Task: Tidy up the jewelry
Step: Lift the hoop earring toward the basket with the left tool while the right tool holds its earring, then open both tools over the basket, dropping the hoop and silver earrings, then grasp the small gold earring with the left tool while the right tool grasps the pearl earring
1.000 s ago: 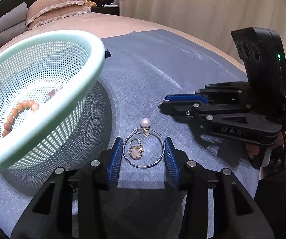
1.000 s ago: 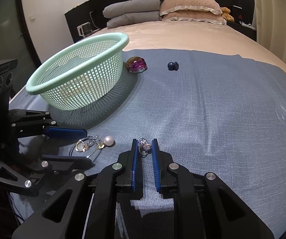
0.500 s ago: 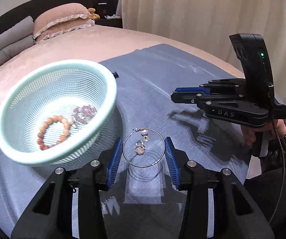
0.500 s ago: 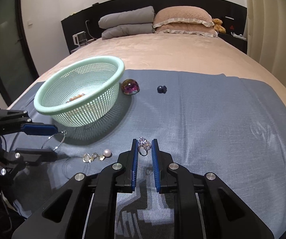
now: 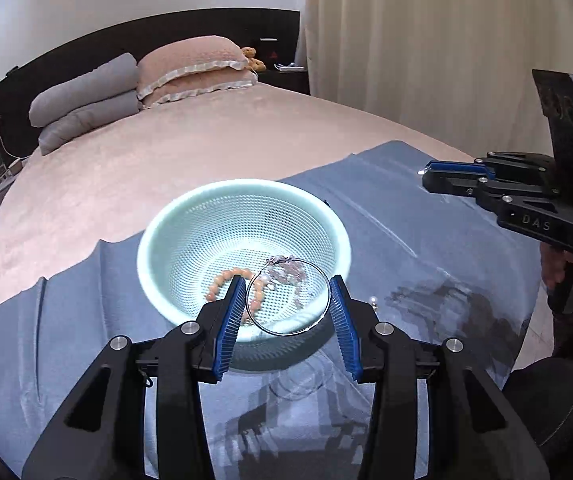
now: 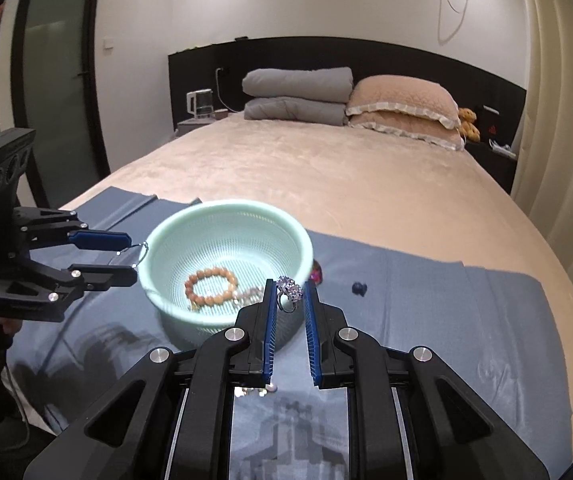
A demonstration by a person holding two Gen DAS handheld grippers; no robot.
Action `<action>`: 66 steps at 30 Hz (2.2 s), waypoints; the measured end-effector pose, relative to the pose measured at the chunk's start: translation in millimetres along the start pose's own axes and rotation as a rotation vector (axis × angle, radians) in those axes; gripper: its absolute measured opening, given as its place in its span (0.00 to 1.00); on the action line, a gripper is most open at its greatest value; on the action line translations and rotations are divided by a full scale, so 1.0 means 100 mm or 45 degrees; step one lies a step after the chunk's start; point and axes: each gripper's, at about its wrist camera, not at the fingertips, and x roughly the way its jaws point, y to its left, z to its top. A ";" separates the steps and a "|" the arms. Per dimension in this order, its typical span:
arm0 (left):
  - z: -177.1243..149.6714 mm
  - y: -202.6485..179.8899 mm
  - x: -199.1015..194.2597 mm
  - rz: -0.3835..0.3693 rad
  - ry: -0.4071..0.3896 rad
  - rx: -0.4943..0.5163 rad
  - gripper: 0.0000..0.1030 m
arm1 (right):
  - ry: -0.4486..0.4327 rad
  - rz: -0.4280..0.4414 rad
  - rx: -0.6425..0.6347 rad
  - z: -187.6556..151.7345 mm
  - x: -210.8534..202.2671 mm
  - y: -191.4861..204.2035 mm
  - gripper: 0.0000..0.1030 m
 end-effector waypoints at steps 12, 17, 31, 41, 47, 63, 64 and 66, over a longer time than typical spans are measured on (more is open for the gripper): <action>0.11 0.61 0.24 0.172 0.006 -0.260 0.43 | -0.012 0.137 0.004 0.61 0.62 0.27 0.12; 0.07 0.66 0.47 0.199 0.039 -0.325 0.43 | 0.069 0.093 -0.024 0.49 1.06 0.40 0.12; -0.10 0.60 0.68 0.194 0.106 -0.361 0.43 | 0.186 0.120 0.033 0.24 1.45 0.35 0.13; -0.13 0.58 0.68 0.185 0.113 -0.349 0.44 | 0.189 0.098 0.046 0.22 1.46 0.30 0.13; -0.16 0.61 0.57 0.147 0.046 -0.364 0.64 | 0.184 0.083 0.080 0.19 1.42 0.21 0.36; -0.62 0.49 -0.26 -0.022 -0.215 -0.105 0.94 | -0.100 0.042 0.232 -0.37 0.61 -0.63 0.84; -0.66 0.40 -0.27 -0.072 -0.229 -0.051 0.94 | -0.080 0.036 0.220 -0.42 0.59 -0.64 0.84; -0.72 0.21 -0.24 -0.140 -0.233 0.066 0.94 | -0.002 -0.056 0.185 -0.53 0.62 -0.65 0.84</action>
